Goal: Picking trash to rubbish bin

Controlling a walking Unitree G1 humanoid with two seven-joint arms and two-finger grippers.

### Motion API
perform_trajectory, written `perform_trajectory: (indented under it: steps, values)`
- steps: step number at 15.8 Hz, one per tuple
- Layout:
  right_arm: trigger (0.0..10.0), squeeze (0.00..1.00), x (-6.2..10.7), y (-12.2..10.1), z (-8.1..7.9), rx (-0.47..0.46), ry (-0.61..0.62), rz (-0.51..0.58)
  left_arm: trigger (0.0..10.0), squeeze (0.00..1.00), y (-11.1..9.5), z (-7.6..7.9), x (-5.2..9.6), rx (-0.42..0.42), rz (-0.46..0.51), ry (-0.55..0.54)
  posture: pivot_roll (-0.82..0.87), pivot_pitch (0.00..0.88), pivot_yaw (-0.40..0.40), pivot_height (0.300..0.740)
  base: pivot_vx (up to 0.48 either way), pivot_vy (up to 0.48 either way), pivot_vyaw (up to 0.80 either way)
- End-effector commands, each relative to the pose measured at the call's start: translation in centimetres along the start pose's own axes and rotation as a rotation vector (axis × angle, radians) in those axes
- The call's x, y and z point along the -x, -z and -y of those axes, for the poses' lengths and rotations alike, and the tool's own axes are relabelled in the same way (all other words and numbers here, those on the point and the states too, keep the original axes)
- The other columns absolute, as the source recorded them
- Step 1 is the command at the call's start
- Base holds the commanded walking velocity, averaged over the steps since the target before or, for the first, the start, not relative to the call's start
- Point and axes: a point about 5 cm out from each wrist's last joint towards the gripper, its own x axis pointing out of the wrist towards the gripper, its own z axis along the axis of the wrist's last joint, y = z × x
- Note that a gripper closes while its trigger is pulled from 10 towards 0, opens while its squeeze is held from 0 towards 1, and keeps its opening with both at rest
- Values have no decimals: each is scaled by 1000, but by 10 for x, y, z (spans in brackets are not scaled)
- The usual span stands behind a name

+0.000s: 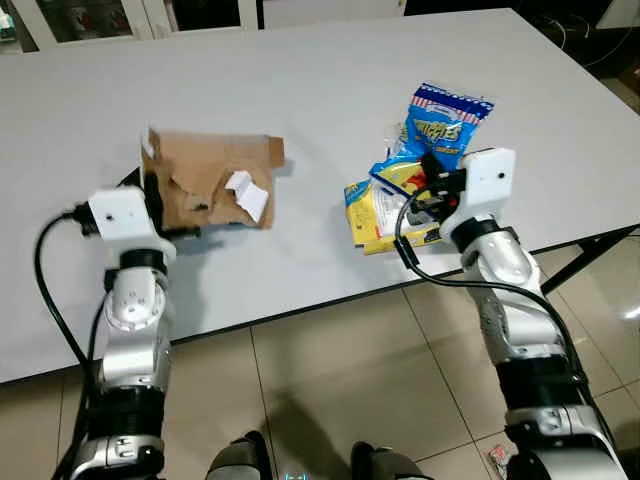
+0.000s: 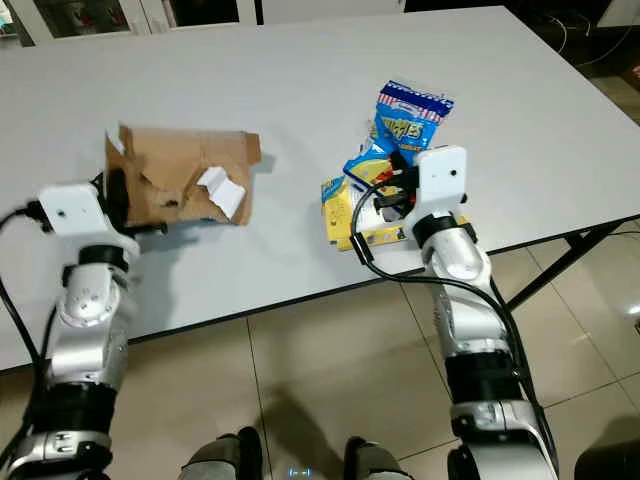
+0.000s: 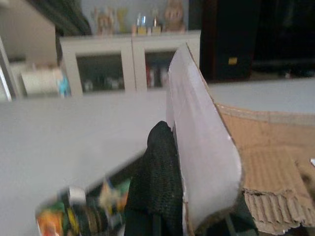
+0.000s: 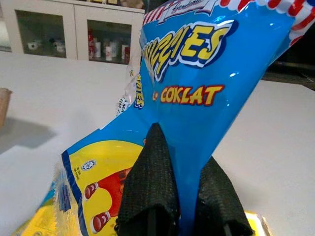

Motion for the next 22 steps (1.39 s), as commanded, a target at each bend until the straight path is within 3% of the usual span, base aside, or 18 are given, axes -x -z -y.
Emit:
perform_trajectory:
  steps: [1, 5, 8, 11, 17, 20, 22]
  values:
    - [0, 0, -2, -5, 2, -4, 15, 29, 0, 0, -14, 3, -4, -23, 70, 5, -76, 109, -3, 740, 0, 0, 0]
    - [0, 0, -4, -4, -1, -12, 17, 40, 0, 0, -36, 11, 1, -79, 149, 85, -63, 97, 3, 740, 0, 0, 0]
    - [0, 0, -3, 2, -5, -21, -3, 32, 0, 0, -32, 1, 39, -128, 111, 100, -39, 103, -6, 740, 0, 0, 0]
    - [0, 0, -5, 2, -11, -21, -27, 33, 0, 0, -36, -12, 53, -157, 85, -18, -21, 106, -16, 740, 0, 0, 0]
    - [0, 0, -3, 5, -14, -29, -34, 34, 0, 0, -59, -4, 59, -281, 142, -26, -16, 102, -12, 740, 0, 0, 0]
    - [0, 0, -3, 4, -14, -32, -30, 37, 39, 0, -65, 0, 57, -268, 146, -20, -18, 97, -8, 740, 0, 0, 0]
    - [0, 0, -3, 4, -13, -32, -28, 37, 863, 0, -68, 2, 57, -250, 146, -11, -21, 95, -9, 740, 0, 0, 0]
